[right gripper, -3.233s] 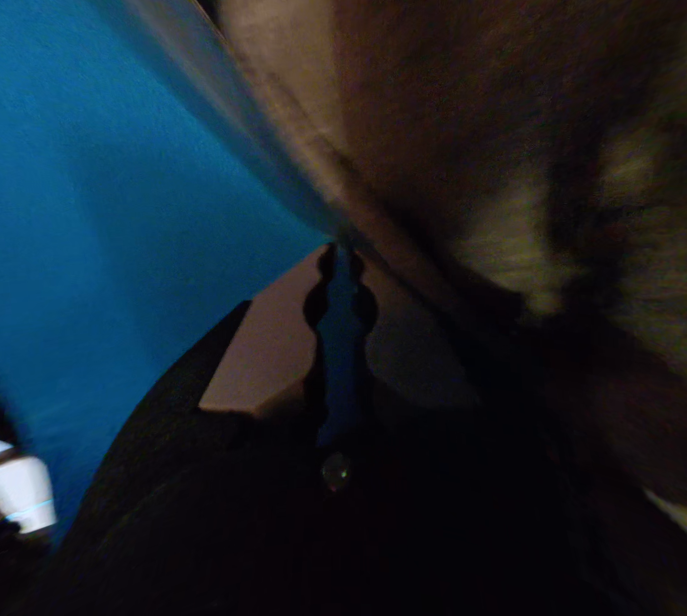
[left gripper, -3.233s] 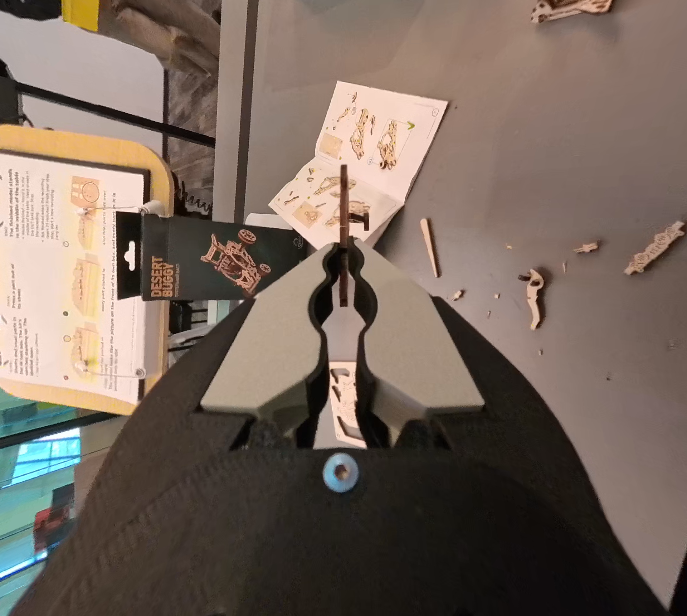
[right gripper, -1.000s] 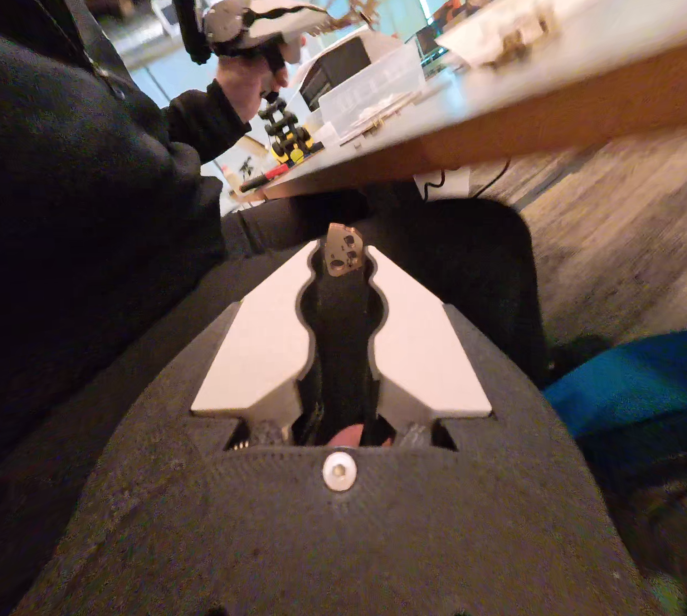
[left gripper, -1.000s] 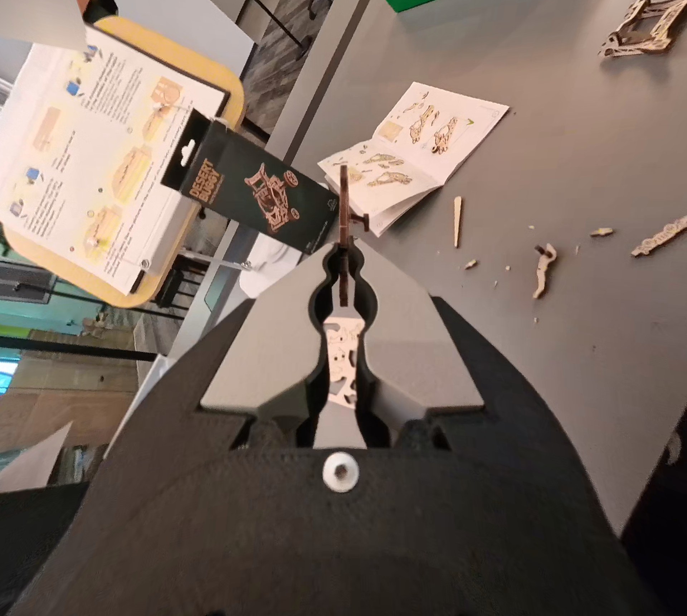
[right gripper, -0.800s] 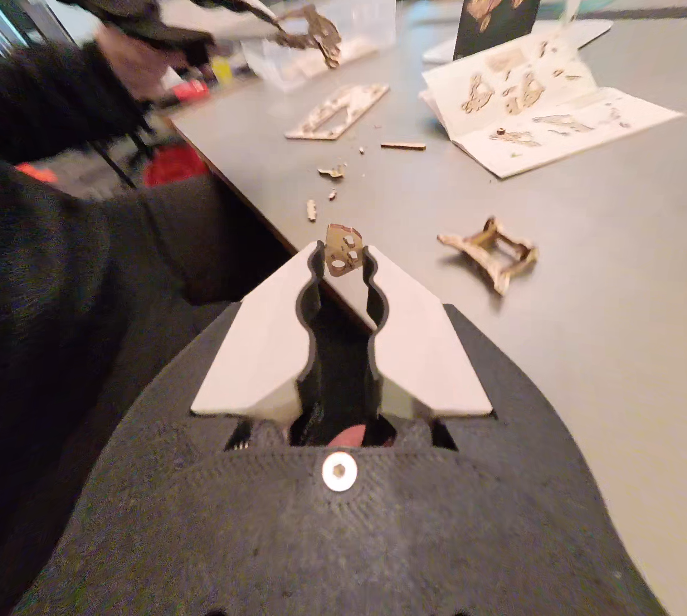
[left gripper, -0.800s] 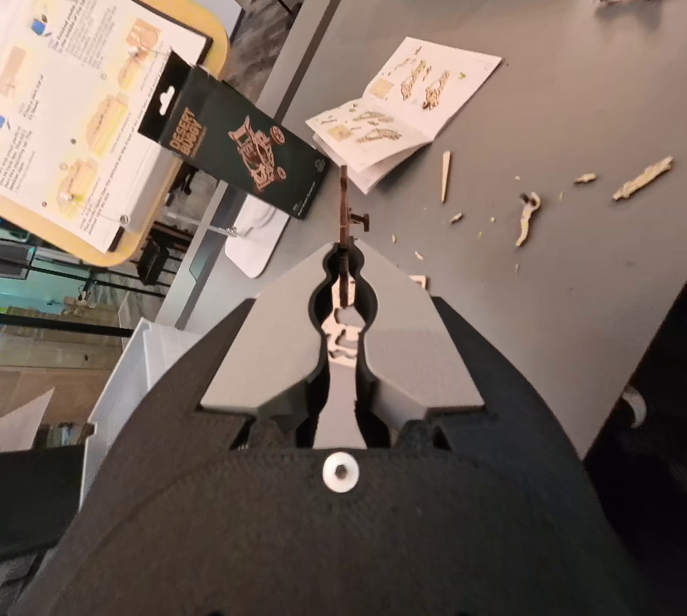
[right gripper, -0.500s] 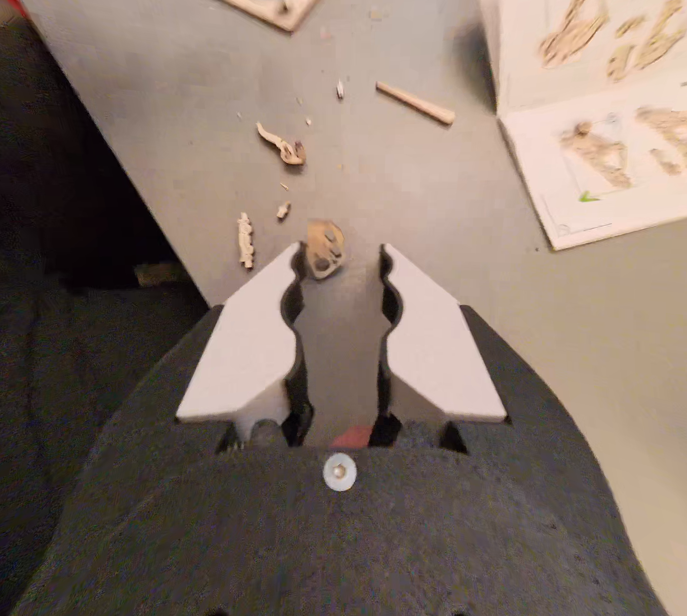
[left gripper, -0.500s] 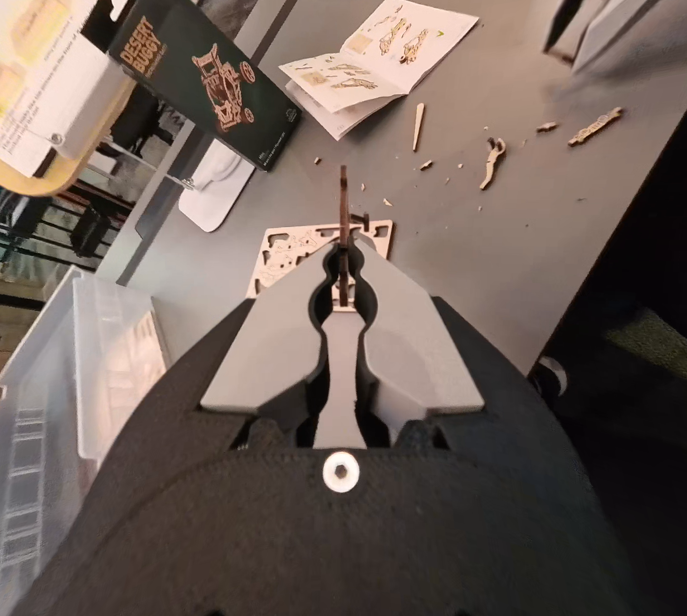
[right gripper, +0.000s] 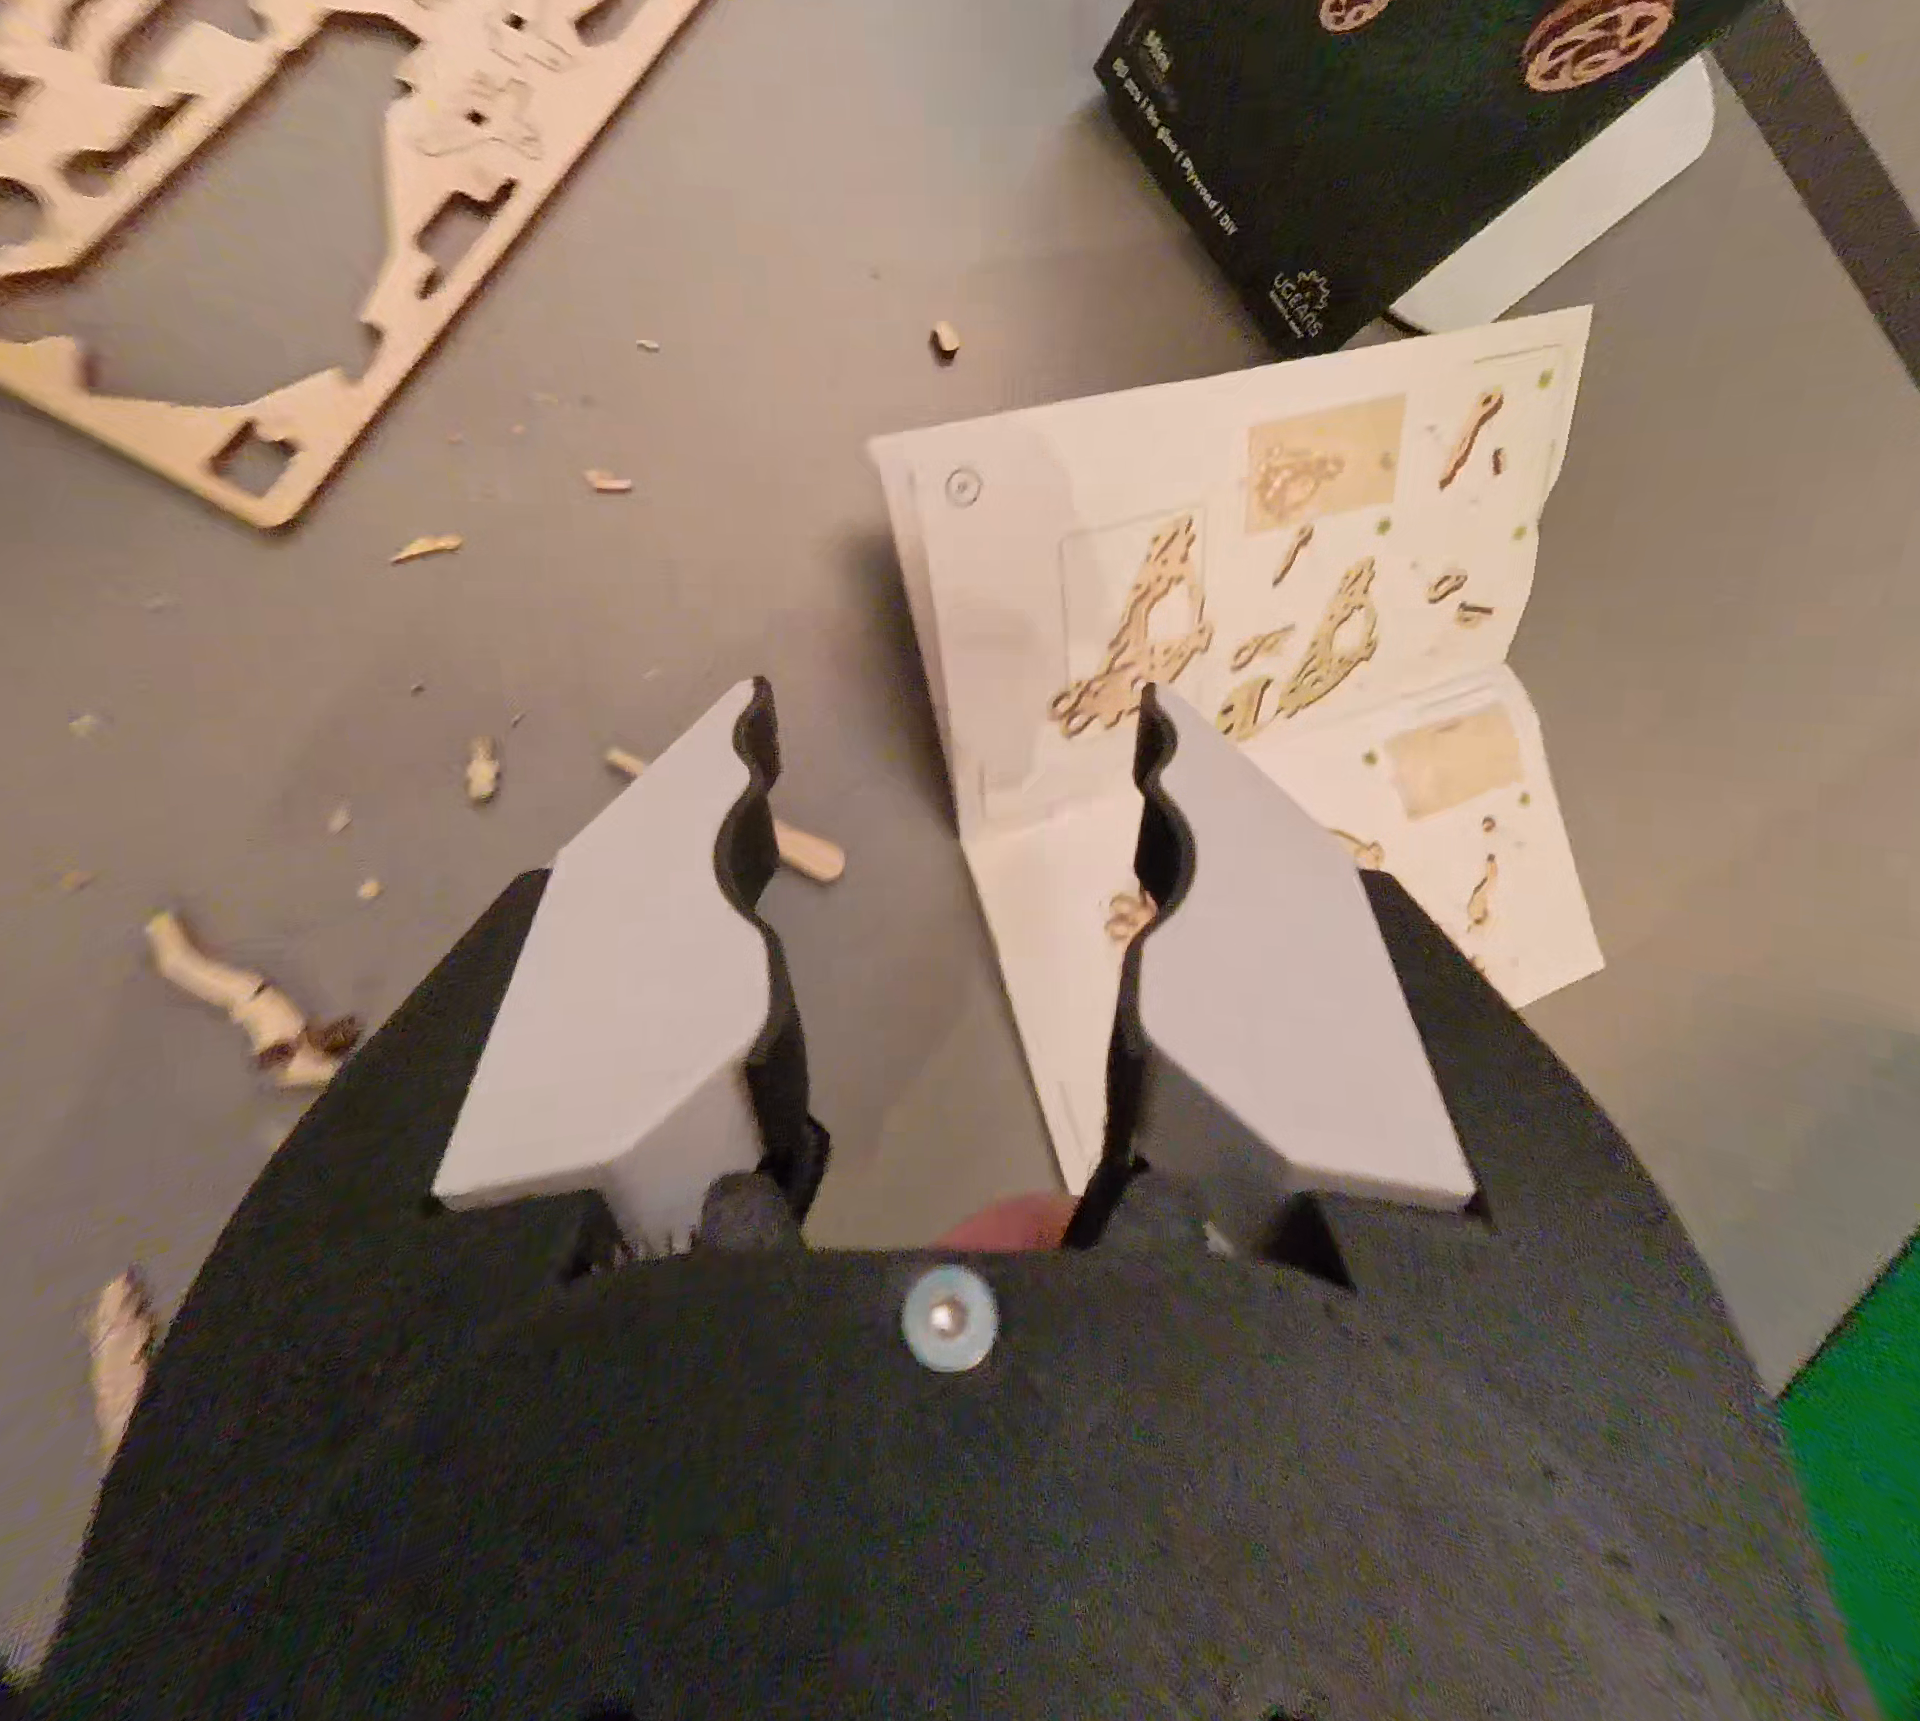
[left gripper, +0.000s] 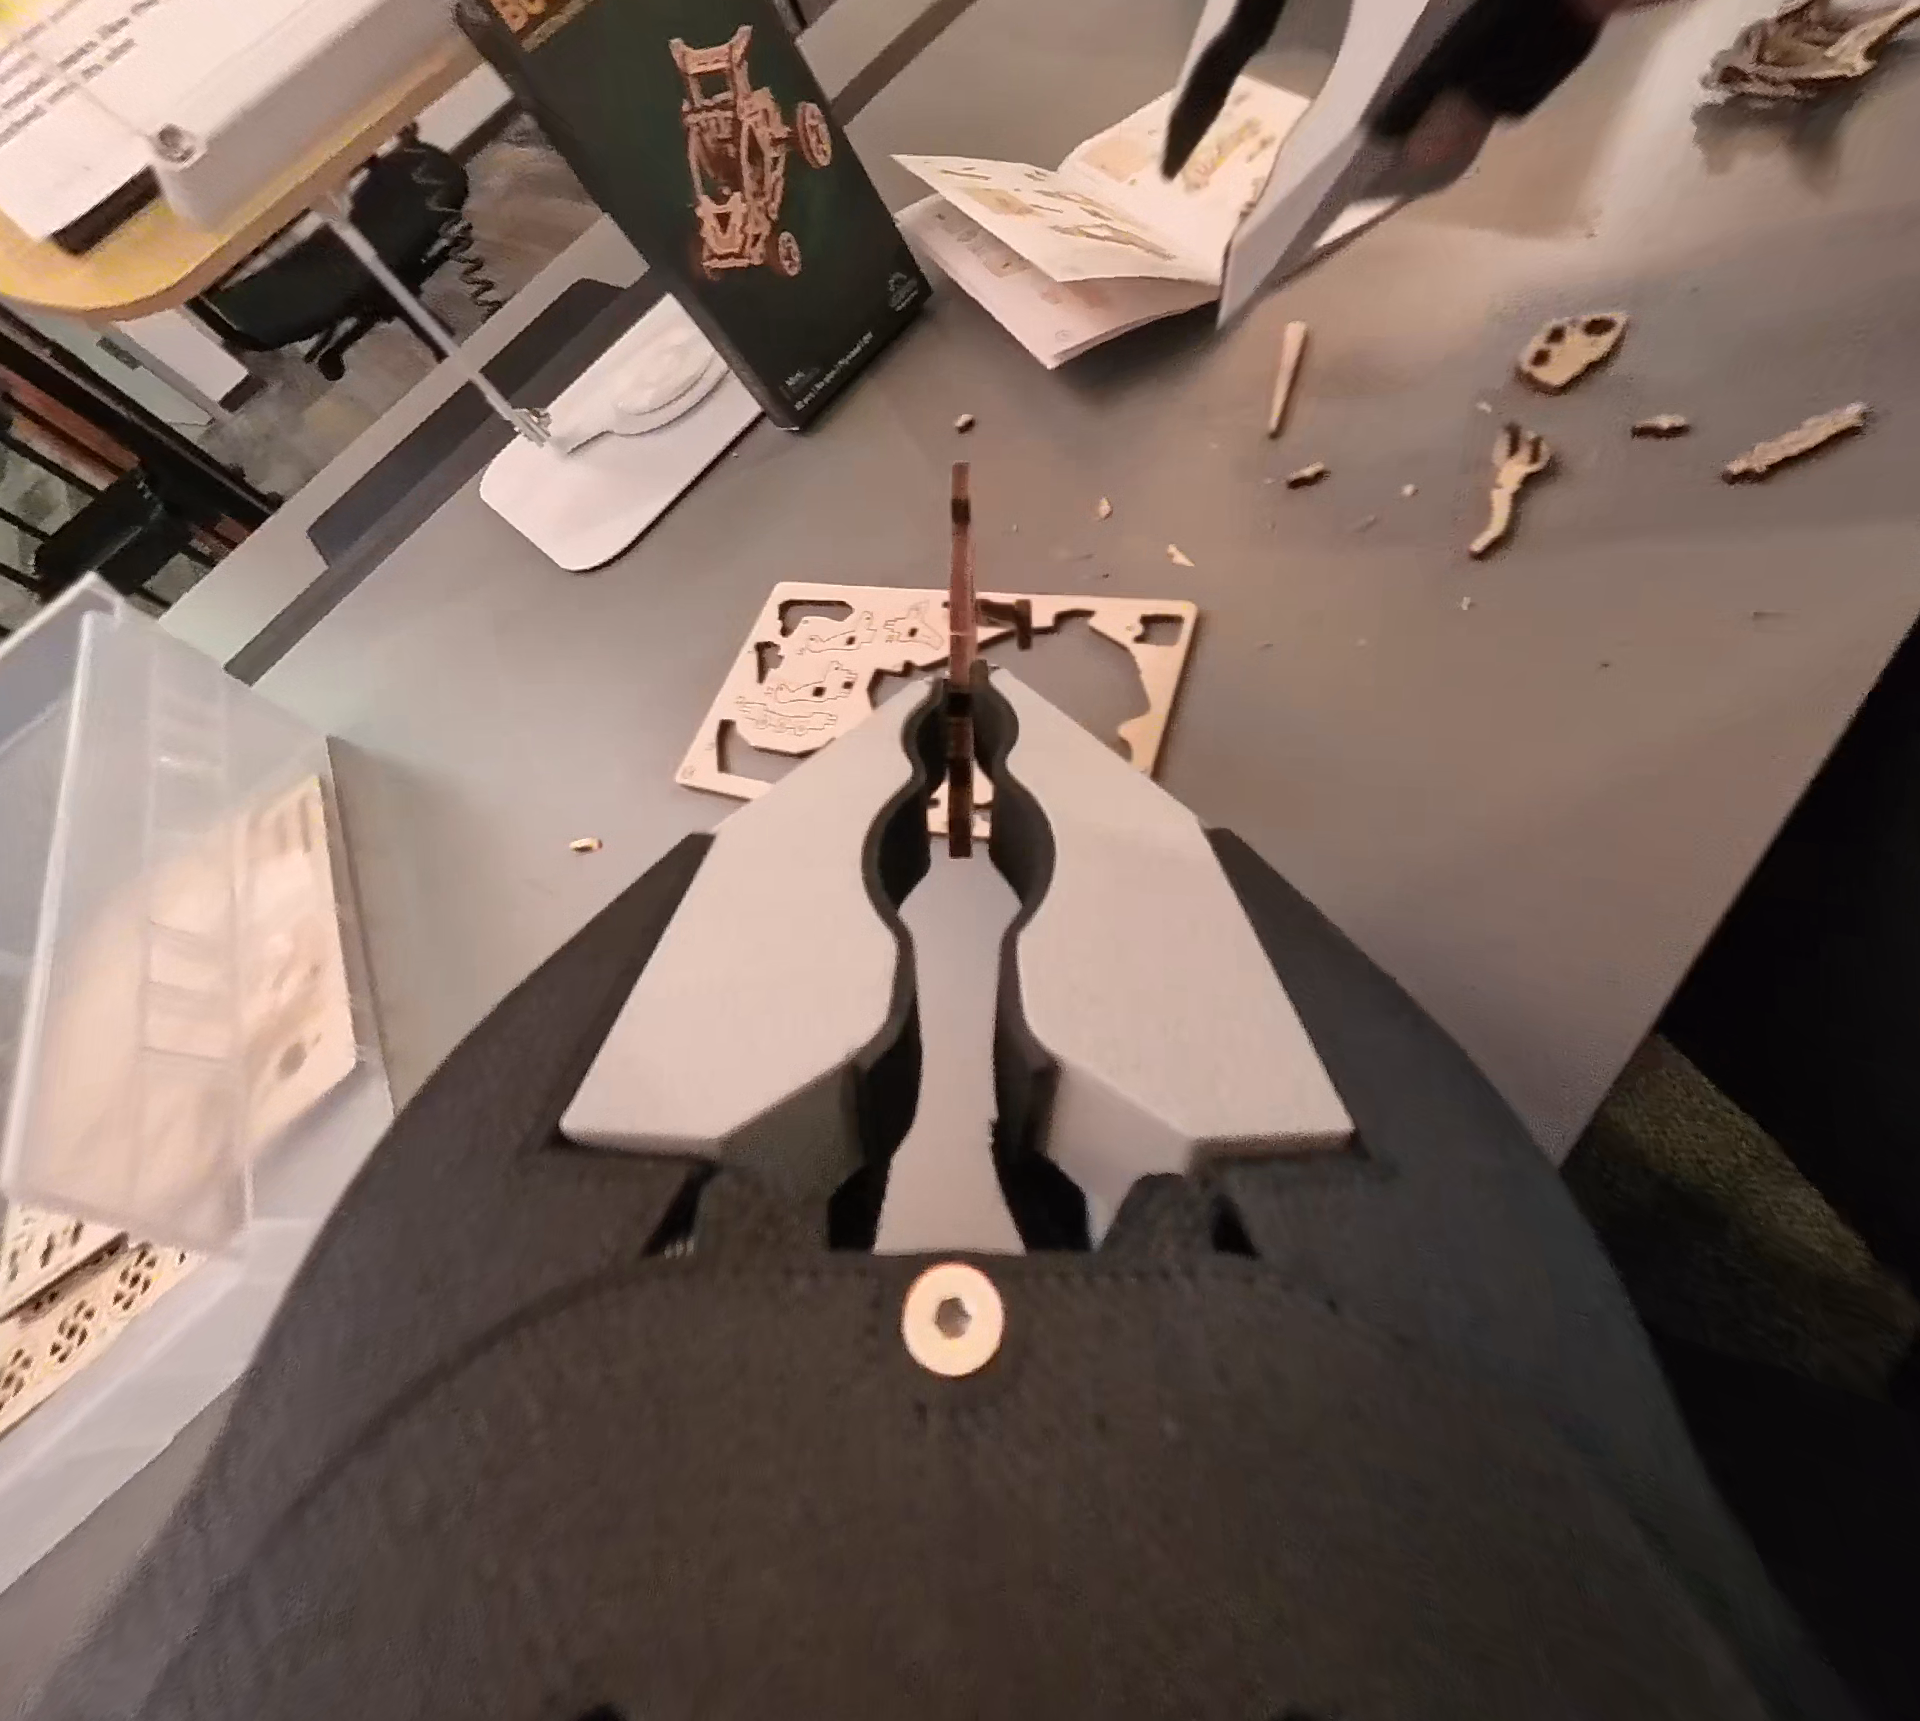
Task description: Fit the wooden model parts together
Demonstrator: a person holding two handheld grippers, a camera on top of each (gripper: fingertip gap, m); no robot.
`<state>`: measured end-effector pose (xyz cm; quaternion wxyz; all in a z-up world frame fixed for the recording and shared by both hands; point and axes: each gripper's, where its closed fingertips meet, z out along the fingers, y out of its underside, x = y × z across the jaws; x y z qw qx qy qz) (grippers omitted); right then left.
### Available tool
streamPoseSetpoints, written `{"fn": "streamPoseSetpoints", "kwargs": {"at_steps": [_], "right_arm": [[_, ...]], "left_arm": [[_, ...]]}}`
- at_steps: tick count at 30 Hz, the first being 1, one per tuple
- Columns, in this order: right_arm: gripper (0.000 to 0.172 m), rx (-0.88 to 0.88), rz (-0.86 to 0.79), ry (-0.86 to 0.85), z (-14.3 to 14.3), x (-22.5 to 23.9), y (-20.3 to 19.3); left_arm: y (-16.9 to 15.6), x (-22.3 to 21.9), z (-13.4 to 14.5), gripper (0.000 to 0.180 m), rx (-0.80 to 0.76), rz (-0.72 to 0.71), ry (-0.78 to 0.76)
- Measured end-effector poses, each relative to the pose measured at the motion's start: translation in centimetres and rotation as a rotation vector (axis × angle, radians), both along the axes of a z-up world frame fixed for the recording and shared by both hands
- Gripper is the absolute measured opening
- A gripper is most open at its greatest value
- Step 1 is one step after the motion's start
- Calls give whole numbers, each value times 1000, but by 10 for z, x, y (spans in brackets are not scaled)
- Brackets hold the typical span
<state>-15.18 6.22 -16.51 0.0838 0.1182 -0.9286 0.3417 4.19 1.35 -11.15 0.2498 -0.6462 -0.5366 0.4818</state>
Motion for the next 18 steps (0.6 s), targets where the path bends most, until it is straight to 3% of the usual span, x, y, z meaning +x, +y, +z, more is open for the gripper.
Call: {"fn": "streamPoseSetpoints", "kwargs": {"at_steps": [3, 7, 11, 18], "right_arm": [[66, 42, -48, 128, -18, -12, -21], [2, 67, -49, 197, -27, -21, -29], [0, 16, -53, 143, -12, -20, -25], [0, -161, -143, 57, 68, -60, 7]], "left_arm": [[-8, 3, 1, 1, 28, 20, 22], [-14, 9, 2, 1, 53, 45, 29], [-13, 19, 4, 1, 60, 59, 38], [-18, 28, 6, 2, 71, 83, 61]]}}
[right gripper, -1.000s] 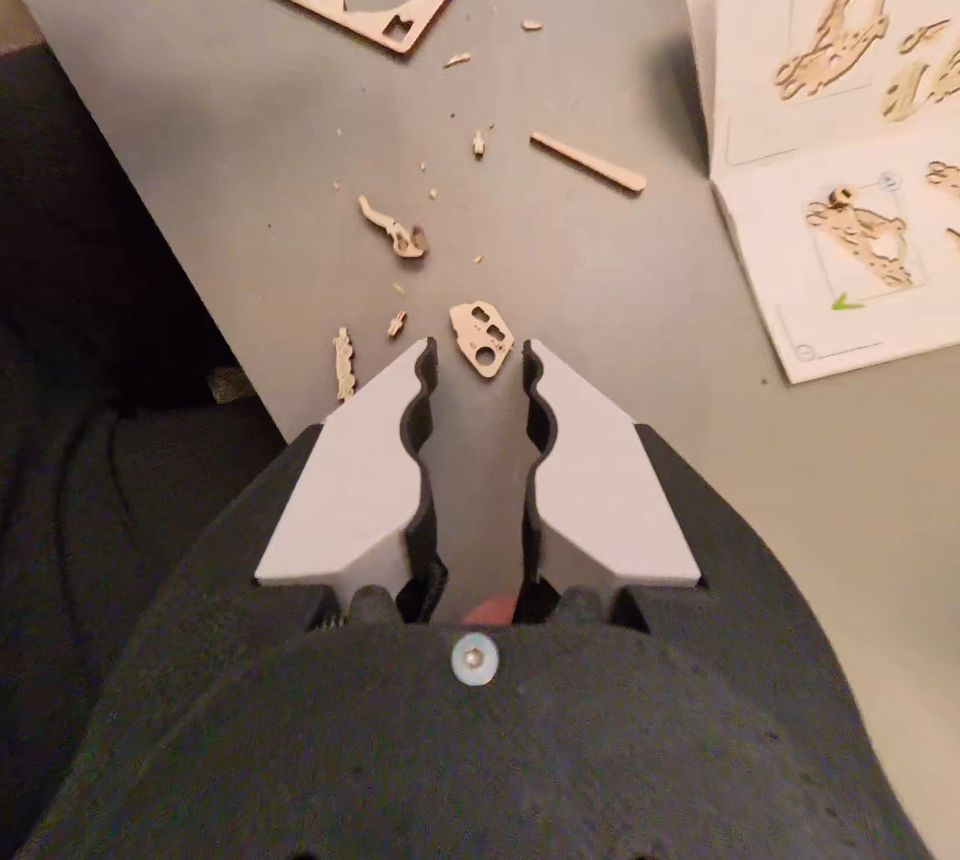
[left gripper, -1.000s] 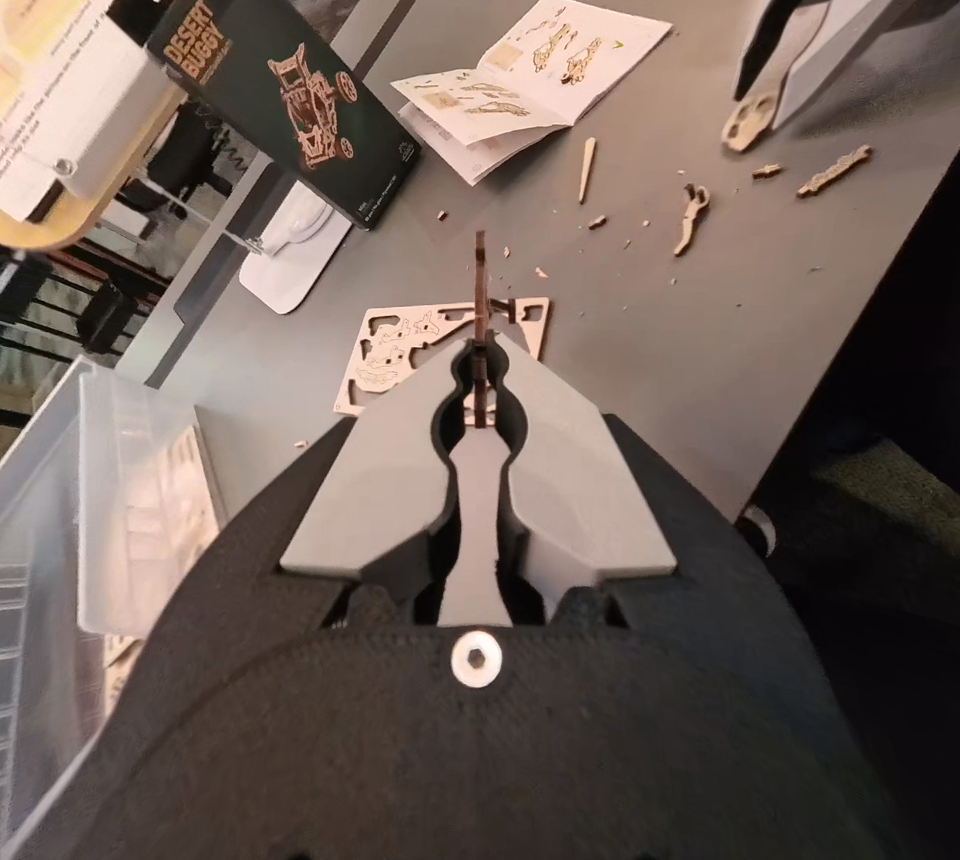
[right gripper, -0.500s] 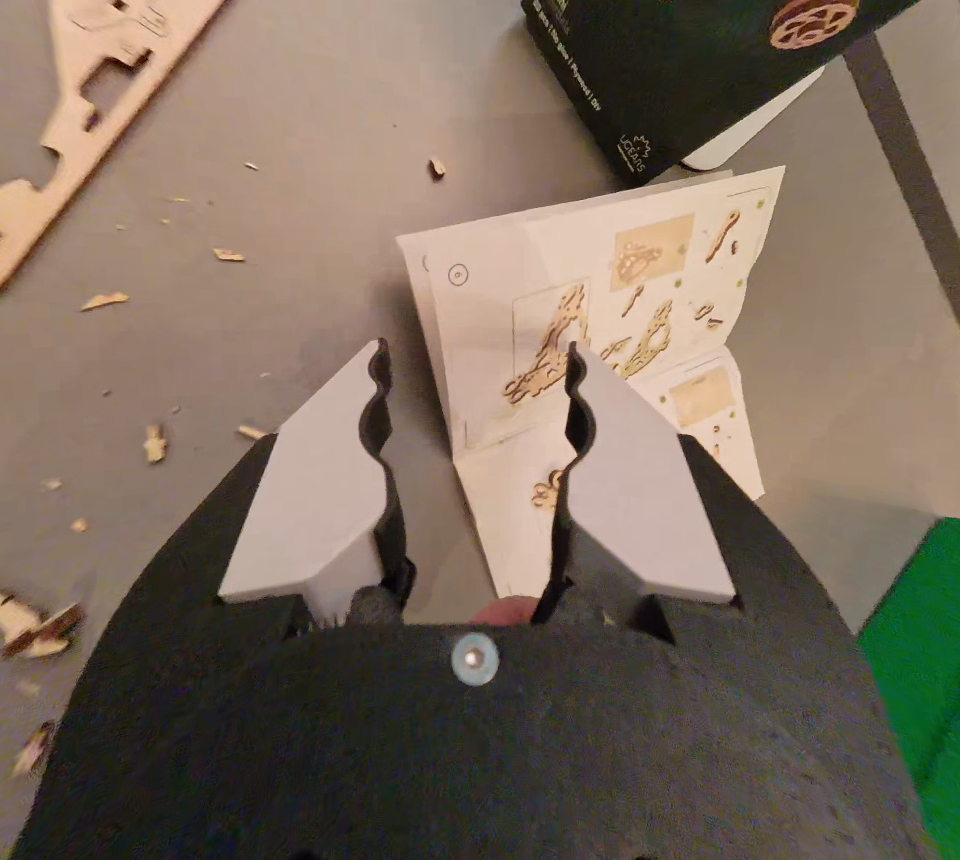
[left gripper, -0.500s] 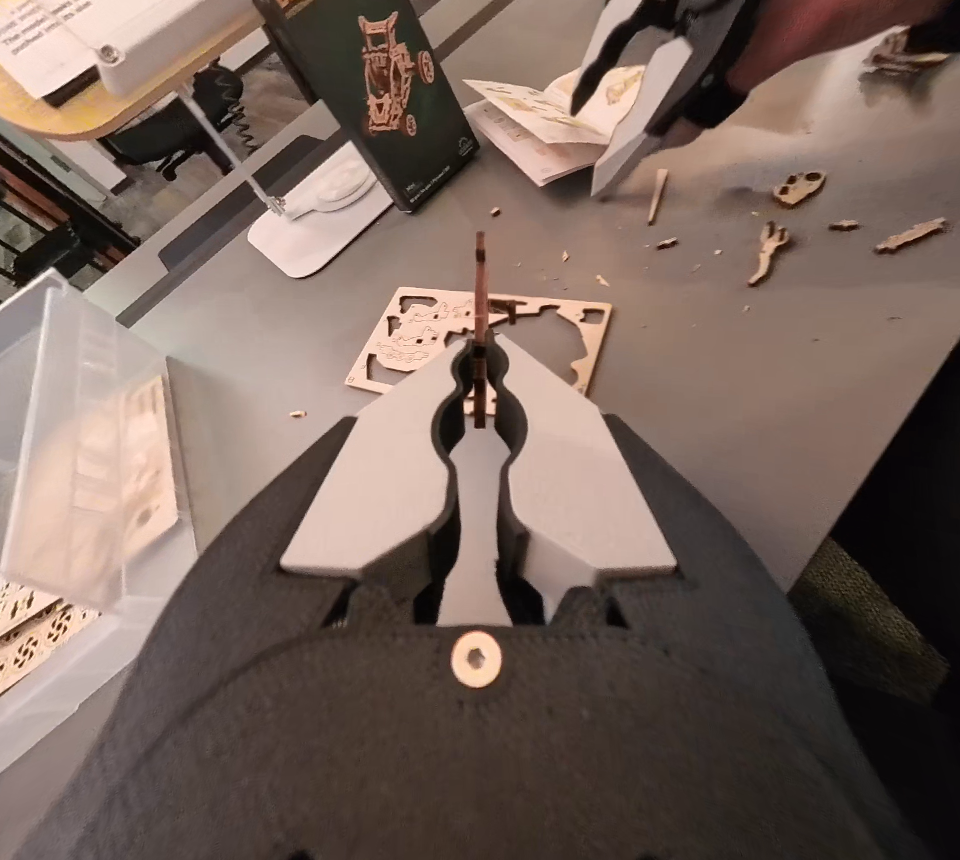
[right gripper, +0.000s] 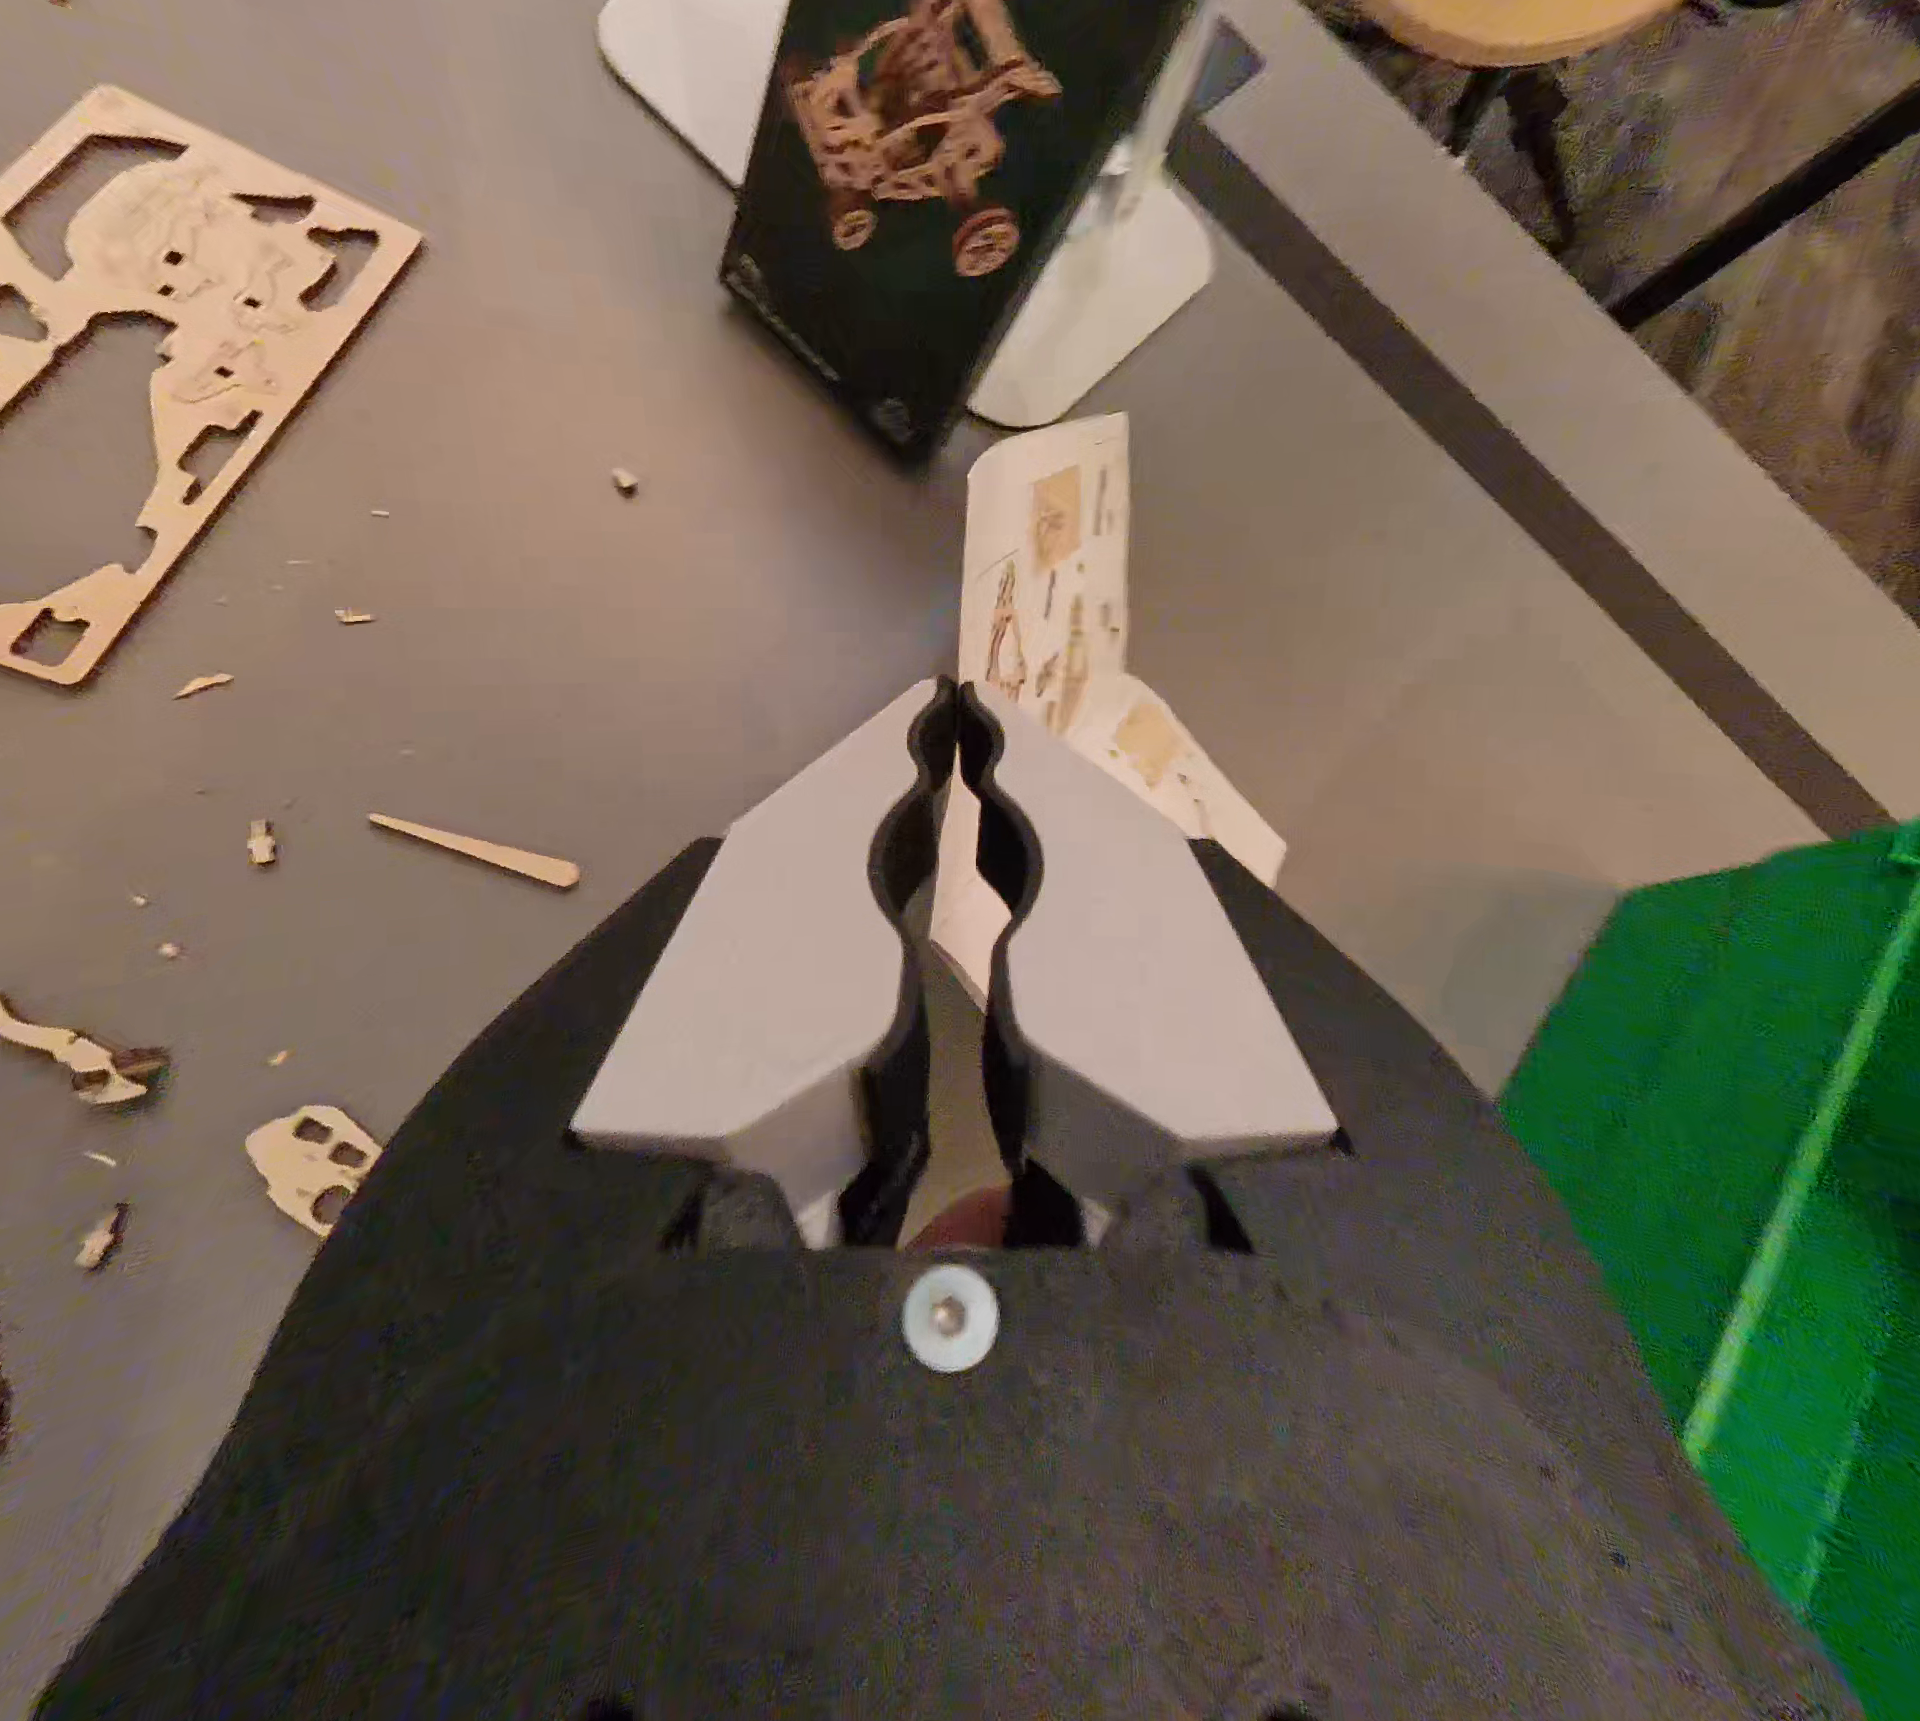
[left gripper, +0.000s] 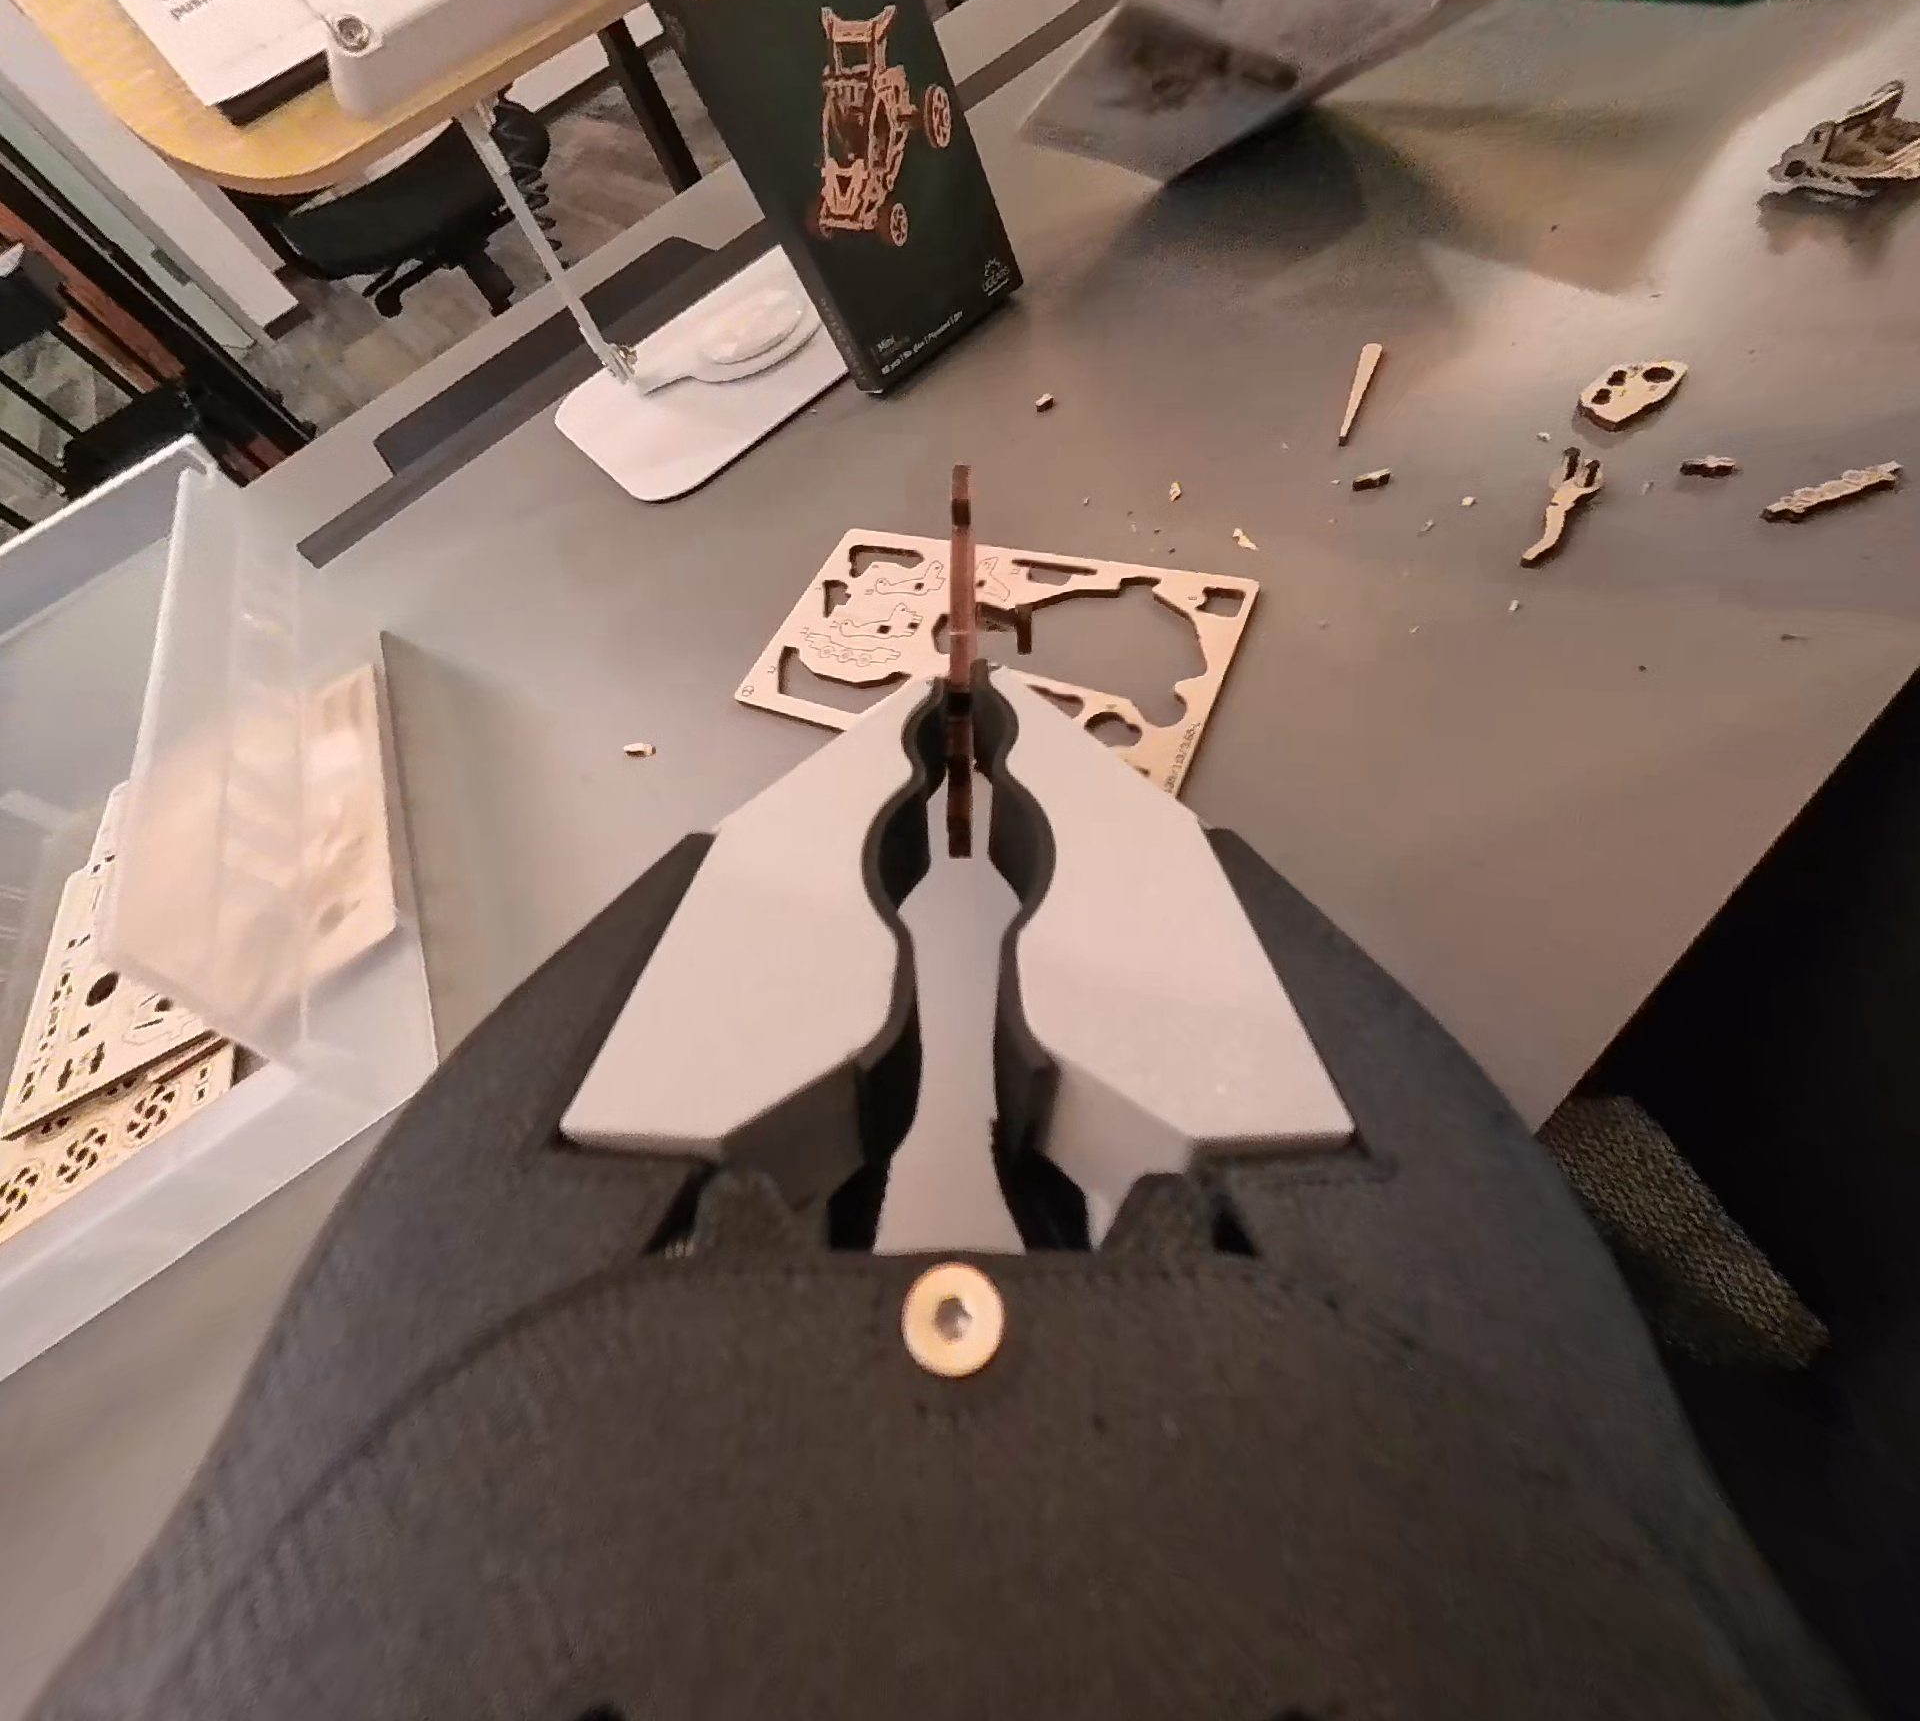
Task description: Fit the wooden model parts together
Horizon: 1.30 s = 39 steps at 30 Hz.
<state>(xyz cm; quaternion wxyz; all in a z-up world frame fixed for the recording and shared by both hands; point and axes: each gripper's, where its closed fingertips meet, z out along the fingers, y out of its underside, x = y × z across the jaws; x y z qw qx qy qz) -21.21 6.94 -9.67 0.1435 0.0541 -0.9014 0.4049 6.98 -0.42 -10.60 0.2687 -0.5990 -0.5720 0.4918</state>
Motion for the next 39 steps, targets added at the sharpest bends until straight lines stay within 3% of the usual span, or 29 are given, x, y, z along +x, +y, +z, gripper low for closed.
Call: {"fn": "streamPoseSetpoints", "kwargs": {"at_steps": [5, 9, 14, 19, 23, 26, 30, 34, 36, 39], "right_arm": [[0, -90, -85, 15, 49, -56, 38], [0, -91, -127, 116, 66, -85, 62], [0, 15, -92, 167, 28, -80, 76], [0, 109, 37, 153, -22, -36, 81], [0, 113, 100, 139, -37, -11, 75], [0, 48, 92, 70, -25, -13, 67], [0, -41, -19, 35, 7, -52, 68], [0, -78, -122, 171, 52, -100, 81], [0, -75, -98, 230, 68, -101, 80], [0, 2, -15, 323, 61, -79, 72]], "left_arm": [[-7, 2, 5, 2, 15, 16, 22], [-9, -1, 6, 1, 22, 16, 25], [-4, -5, 0, 2, 11, -14, -11], [2, -7, -2, 2, 34, -43, -24], [9, -11, -5, 2, 26, -64, -34], [13, -12, -5, 1, 24, -69, -31], [13, -9, -1, 1, 22, -58, -18], [10, -7, -1, 1, 44, -49, -2], [10, -7, -2, 2, 45, -51, -5], [11, -9, -5, 2, 47, -55, -9]]}}
